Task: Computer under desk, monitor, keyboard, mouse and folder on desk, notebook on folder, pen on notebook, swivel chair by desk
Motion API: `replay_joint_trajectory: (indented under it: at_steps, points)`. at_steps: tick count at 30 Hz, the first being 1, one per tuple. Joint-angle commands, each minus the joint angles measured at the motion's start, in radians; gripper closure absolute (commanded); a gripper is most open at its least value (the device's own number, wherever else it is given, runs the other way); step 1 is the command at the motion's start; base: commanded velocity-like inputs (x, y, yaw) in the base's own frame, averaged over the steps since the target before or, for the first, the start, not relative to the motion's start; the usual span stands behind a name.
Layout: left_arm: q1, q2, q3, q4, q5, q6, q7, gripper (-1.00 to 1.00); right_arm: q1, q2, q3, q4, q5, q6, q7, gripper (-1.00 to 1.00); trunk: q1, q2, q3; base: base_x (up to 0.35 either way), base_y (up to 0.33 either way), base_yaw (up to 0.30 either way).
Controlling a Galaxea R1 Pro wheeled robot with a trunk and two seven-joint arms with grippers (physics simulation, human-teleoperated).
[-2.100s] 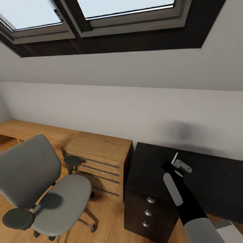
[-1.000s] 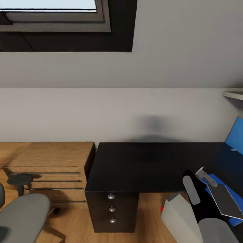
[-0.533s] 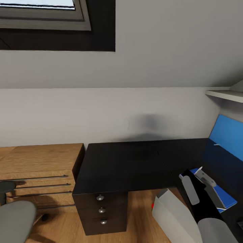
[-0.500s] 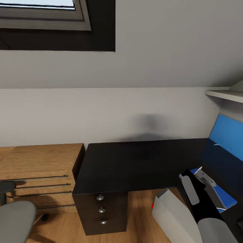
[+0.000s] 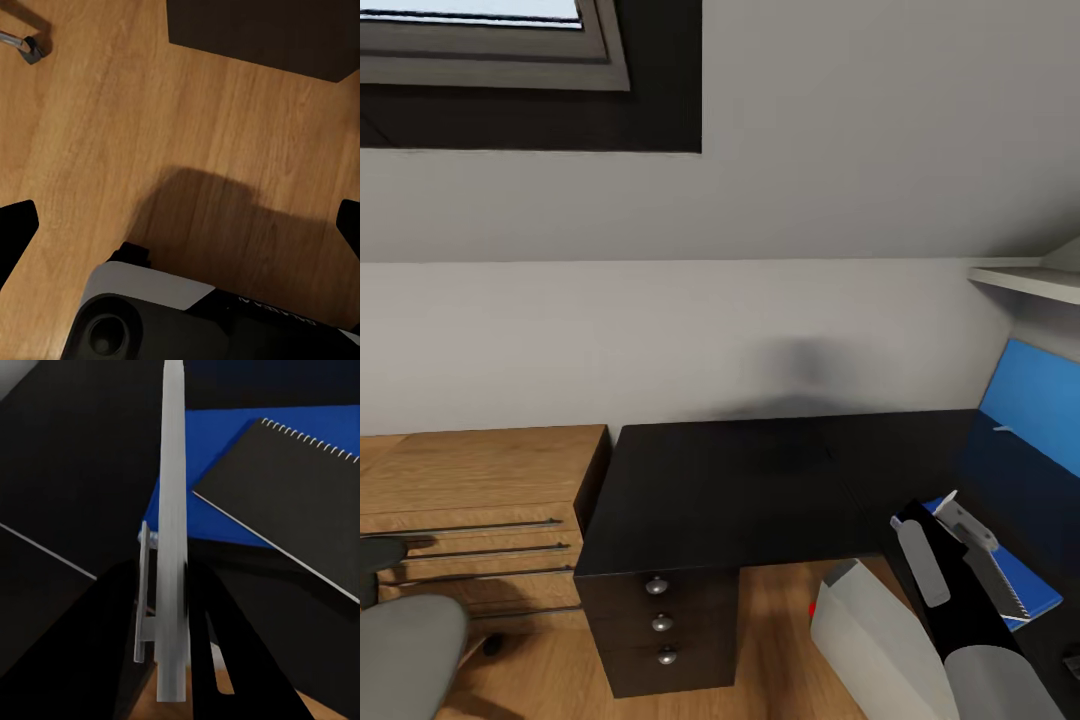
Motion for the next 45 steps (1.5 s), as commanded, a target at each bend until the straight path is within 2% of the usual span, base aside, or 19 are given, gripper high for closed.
replay_joint_trajectory:
  at_steps: [1, 4, 6, 7, 9, 10, 12, 21, 29, 30, 33, 34, 40, 41, 42, 45]
  points:
    - [-0.001, 0.001, -0.009, -0.003, 0.008, -0.004, 0.007, -1.00, -0.001, -0.001, 0.000, 0.000, -0.003, 0.009, -0.004, 1.00, 0.000, -0.001, -0.002, 0.000, 0.000, 0.000]
    - [-0.001, 0.001, -0.010, -0.003, 0.008, -0.004, 0.007, -1.00, -0.004, -0.008, -0.002, 0.025, -0.001, 0.017, -0.004, 1.00, 0.000, -0.001, -0.002, 0.090, -0.104, 0.000]
    - [-0.001, 0.001, -0.010, -0.003, 0.008, -0.004, 0.007, -1.00, -0.011, -0.021, -0.004, 0.068, 0.000, 0.021, -0.004, 1.00, 0.000, -0.001, -0.002, 0.180, -0.201, 0.000]
    - [-0.001, 0.001, -0.009, -0.002, 0.009, -0.004, 0.007, -1.00, -0.045, -0.063, -0.006, 0.155, -0.003, 0.025, -0.004, 1.00, 0.000, -0.001, -0.002, 0.208, -0.230, 0.000]
    - [-0.001, 0.001, -0.009, -0.002, 0.009, -0.004, 0.007, -1.00, -0.064, -0.081, -0.007, 0.189, -0.004, 0.026, -0.004, 1.00, 0.000, -0.001, -0.002, 0.160, -0.177, 0.000]
    - [-0.001, 0.001, -0.008, -0.001, 0.009, -0.004, 0.007, -1.00, -0.080, -0.113, -0.009, 0.221, -0.005, 0.027, -0.004, 1.00, 0.000, -0.001, -0.002, 0.048, -0.053, 0.000]
    - [-0.001, 0.001, -0.008, -0.001, 0.009, -0.004, 0.007, -1.00, -0.084, -0.127, -0.009, 0.239, -0.006, 0.027, -0.004, 1.00, 0.000, -0.001, -0.002, 0.031, -0.035, 0.000]
    - [-0.001, 0.001, -0.008, -0.001, 0.009, -0.004, 0.007, -1.00, -0.144, -0.151, -0.010, 0.360, -0.006, 0.028, -0.002, 1.00, 0.000, -0.001, -0.002, 0.007, -0.016, 0.000]
    - [-0.001, 0.001, -0.008, -0.001, 0.009, -0.004, 0.007, -1.00, -0.165, -0.168, -0.010, 0.407, -0.006, 0.028, -0.003, 1.00, 0.000, -0.001, -0.002, 0.001, -0.091, 0.000]
    - [-0.001, 0.002, -0.008, -0.001, 0.009, -0.004, 0.007, -1.00, -0.167, -0.184, -0.010, 0.415, -0.006, 0.029, -0.004, 1.00, 0.000, -0.001, -0.002, 0.018, -0.082, 0.000]
    - [-0.001, 0.002, -0.008, -0.001, 0.009, -0.004, 0.007, -1.00, -0.176, -0.202, -0.011, 0.439, -0.007, 0.029, -0.004, 1.00, 0.000, -0.001, -0.002, 0.098, -0.113, 0.000]
    - [-0.001, 0.002, -0.007, -0.001, 0.009, -0.004, 0.007, -1.00, -0.201, -0.213, -0.011, 0.485, -0.007, 0.029, -0.002, 1.00, 0.000, -0.001, -0.002, 0.182, -0.165, 0.000]
    - [-0.001, 0.001, -0.008, -0.001, 0.009, -0.004, 0.007, -1.00, -0.261, -0.223, -0.011, 0.592, -0.007, 0.029, 0.033, 1.00, 0.000, -0.001, -0.002, 0.087, -0.079, 0.000]
    - [-0.001, 0.001, -0.008, -0.001, 0.009, -0.004, 0.007, -1.00, -0.274, -0.228, -0.011, 0.616, -0.006, 0.030, 0.049, 1.00, 0.000, -0.001, -0.002, 0.023, -0.021, 0.000]
    - [-0.001, 0.001, -0.008, -0.001, 0.009, -0.004, 0.007, -1.00, -0.302, -0.250, -0.011, 0.692, -0.005, 0.030, 0.087, 1.00, 0.000, -0.001, -0.002, 0.008, -0.007, 0.000]
    - [-0.001, 0.001, -0.008, -0.001, 0.009, -0.004, 0.006, -1.00, -0.323, -0.260, -0.011, 0.737, -0.005, 0.030, 0.114, 1.00, 0.000, -0.001, -0.002, 0.004, -0.004, 0.000]
